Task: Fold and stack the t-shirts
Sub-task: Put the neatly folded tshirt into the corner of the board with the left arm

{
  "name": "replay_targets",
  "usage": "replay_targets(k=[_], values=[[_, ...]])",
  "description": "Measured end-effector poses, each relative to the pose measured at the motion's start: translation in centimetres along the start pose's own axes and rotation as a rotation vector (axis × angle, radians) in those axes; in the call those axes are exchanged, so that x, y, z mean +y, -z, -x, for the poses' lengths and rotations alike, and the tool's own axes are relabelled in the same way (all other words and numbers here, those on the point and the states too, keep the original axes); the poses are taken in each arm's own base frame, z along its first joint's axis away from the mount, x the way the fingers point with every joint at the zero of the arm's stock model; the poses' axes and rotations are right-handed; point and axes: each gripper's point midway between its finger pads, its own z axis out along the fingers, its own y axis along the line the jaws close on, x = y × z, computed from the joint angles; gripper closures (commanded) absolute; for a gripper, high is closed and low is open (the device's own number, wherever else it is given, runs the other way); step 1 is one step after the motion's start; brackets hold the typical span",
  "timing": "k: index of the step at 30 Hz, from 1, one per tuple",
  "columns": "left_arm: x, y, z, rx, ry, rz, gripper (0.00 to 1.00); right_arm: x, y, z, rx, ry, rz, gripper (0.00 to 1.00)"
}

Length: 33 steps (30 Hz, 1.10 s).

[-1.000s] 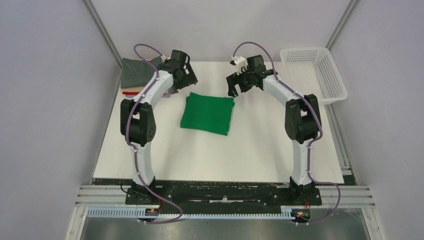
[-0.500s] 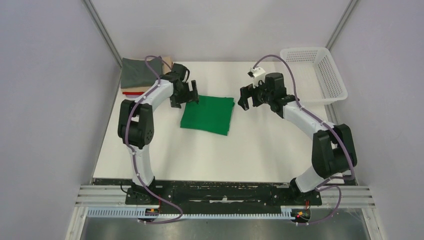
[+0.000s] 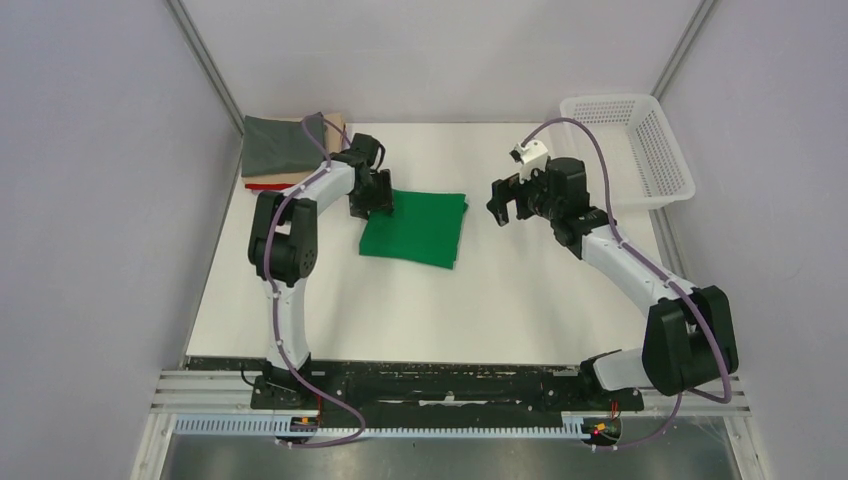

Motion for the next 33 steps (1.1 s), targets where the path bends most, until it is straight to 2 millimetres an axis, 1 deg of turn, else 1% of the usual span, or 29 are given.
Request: replay_targets(k=[2, 4, 6, 7, 8, 10, 13, 17, 20, 22, 25, 27, 30, 33], values=[[0.0, -0.2, 0.0, 0.001, -0.001, 0.0, 0.42, -0.2, 0.3, 0.1, -0.008, 0.012, -0.015, 0.02], [-0.3, -0.3, -0.1, 0.0, -0.006, -0.003, 0.51, -0.6, 0.5, 0.3, -0.015, 0.022, -0.038, 0.02], [-0.8, -0.4, -0.2, -0.004, -0.016, -0.007, 0.7, -1.0, 0.6, 0.4, -0.018, 0.031, -0.059, 0.02], [-1.2, -0.5, -0.3, -0.008, -0.024, -0.009, 0.87, -1.4, 0.7, 0.4, -0.019, 0.036, -0.076, 0.02], [-1.8, -0.6, -0.3, -0.014, -0.034, -0.013, 0.97, -1.4, 0.7, 0.4, -0.019, 0.036, -0.079, 0.02], [-2.6, -0.6, -0.2, -0.027, -0.051, 0.0, 0.98, -1.8, 0.8, 0.2, -0.016, 0.039, -0.099, 0.02], [-2.8, -0.6, 0.1, -0.026, -0.073, 0.055, 0.98, -2.2, 1.1, -0.2, -0.012, 0.045, -0.126, 0.02], [-2.2, -0.2, 0.7, -0.041, -0.094, 0.155, 0.98, -2.8, 1.7, -0.6, -0.014, 0.058, -0.163, 0.02], [-0.8, 0.7, 1.8, -0.076, -0.108, 0.264, 0.98, -3.4, 2.0, -0.9, -0.012, 0.067, -0.201, 0.02], [0.3, 2.1, 3.6, -0.124, -0.113, 0.348, 0.98, -3.9, 2.2, -1.0, -0.008, 0.073, -0.231, 0.02], [1.3, 5.0, 7.6, -0.237, -0.132, 0.441, 0.98, -4.5, 2.4, -1.1, -0.002, 0.083, -0.266, 0.02], [1.8, 7.0, 9.9, -0.309, -0.141, 0.491, 0.98, -4.8, 2.5, -1.2, 0.001, 0.087, -0.284, 0.02], [2.8, 9.6, 12.4, -0.387, -0.169, 0.576, 0.98, -5.2, 2.7, -1.2, 0.004, 0.092, -0.306, 0.02], [4.1, 11.5, 13.9, -0.426, -0.206, 0.663, 0.98, -5.5, 2.8, -1.2, 0.007, 0.097, -0.322, 0.02]])
